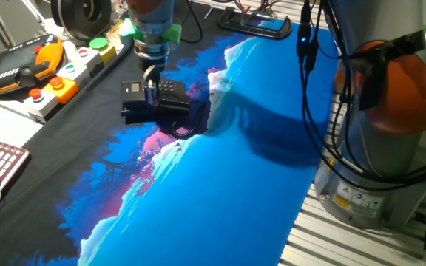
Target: Place the handset of the telephone on the corresponding phone cradle
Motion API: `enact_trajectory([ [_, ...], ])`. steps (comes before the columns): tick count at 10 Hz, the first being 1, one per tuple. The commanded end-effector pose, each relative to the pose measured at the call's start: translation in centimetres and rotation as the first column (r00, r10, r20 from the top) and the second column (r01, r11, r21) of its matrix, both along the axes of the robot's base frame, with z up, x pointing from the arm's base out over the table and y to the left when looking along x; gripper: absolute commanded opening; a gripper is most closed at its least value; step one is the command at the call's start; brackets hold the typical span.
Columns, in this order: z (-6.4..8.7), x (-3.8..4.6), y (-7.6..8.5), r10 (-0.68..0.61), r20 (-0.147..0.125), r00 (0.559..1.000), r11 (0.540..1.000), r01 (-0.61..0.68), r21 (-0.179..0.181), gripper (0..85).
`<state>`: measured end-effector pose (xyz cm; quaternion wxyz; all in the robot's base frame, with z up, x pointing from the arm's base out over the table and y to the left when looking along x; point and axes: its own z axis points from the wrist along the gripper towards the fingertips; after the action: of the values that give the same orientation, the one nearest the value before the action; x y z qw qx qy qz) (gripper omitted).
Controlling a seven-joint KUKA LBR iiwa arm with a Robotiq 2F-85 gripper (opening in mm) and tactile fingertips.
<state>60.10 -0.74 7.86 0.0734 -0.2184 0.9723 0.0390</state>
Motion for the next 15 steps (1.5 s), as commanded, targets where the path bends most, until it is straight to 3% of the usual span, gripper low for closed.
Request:
enact_trajectory([
  [1,-0.10,0.12,-0.09,0.000,0.000,1.000,1.000,0.000,0.000,0.7],
  [15,-0.61,0.53,0.10,0.003,-0.018,1.000,0.999,-0.002,0.034,0.7],
])
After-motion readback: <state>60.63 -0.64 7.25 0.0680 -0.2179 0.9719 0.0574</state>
